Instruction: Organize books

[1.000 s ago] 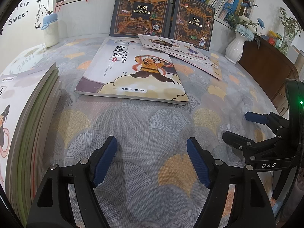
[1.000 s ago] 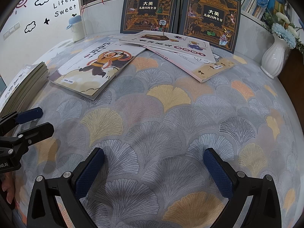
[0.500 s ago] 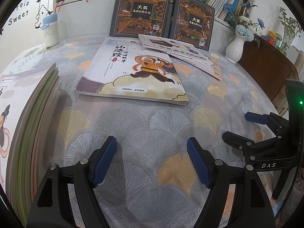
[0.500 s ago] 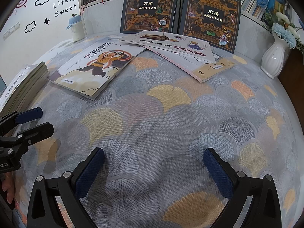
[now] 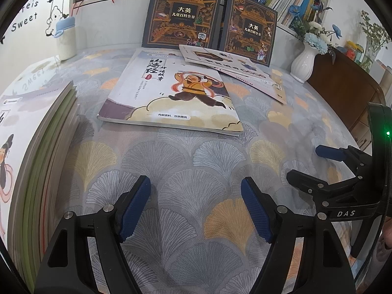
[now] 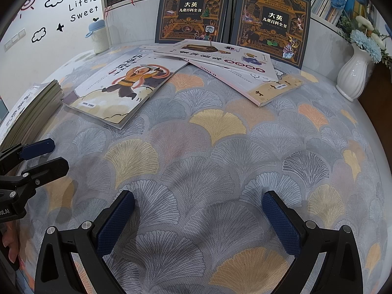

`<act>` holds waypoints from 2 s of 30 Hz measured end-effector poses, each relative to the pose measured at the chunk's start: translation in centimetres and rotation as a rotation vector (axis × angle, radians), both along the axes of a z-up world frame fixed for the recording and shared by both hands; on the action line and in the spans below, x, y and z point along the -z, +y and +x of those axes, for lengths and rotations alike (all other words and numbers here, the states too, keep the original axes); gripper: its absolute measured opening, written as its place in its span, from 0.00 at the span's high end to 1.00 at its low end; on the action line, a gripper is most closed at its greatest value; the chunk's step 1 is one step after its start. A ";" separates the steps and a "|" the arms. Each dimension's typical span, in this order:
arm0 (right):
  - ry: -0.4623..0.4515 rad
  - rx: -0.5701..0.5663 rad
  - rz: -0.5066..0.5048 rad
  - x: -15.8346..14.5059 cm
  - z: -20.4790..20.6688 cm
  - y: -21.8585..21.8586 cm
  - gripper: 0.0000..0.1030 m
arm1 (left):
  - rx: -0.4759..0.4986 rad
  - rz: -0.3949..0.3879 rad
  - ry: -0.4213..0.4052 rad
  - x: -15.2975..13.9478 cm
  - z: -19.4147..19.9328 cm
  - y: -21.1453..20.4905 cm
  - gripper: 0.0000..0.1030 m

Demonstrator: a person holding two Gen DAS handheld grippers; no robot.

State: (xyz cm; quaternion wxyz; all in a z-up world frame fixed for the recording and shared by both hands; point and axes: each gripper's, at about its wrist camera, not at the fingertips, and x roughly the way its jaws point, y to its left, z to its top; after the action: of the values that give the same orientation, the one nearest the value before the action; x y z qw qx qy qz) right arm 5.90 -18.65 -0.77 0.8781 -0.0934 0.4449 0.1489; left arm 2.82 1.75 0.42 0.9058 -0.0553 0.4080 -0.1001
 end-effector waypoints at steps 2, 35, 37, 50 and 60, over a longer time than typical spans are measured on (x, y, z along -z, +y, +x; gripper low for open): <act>0.000 0.000 0.000 0.0 0.0 0.0 0.00 | 0.001 0.003 0.000 0.0 0.1 0.1 0.27; 0.161 0.097 0.624 -7.4 19.9 -10.0 0.01 | -0.127 0.045 0.062 -6.9 22.0 -0.2 0.61; 0.190 0.112 0.656 -5.9 22.5 -10.0 0.02 | -0.150 0.036 0.070 -5.6 23.3 -0.1 0.61; 0.226 0.034 0.483 -2.5 27.5 -6.1 0.00 | -0.034 0.181 0.089 -3.5 23.5 -5.0 0.54; 0.273 -0.005 0.555 -2.7 19.7 -8.4 0.00 | 0.160 0.047 0.156 -4.5 8.5 -5.3 0.54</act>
State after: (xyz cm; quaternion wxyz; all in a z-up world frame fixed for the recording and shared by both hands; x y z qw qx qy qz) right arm 25.61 -27.10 1.92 0.8020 0.1699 0.5007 0.2779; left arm 11.36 -3.50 4.95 0.8616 -0.0089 0.4824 -0.1577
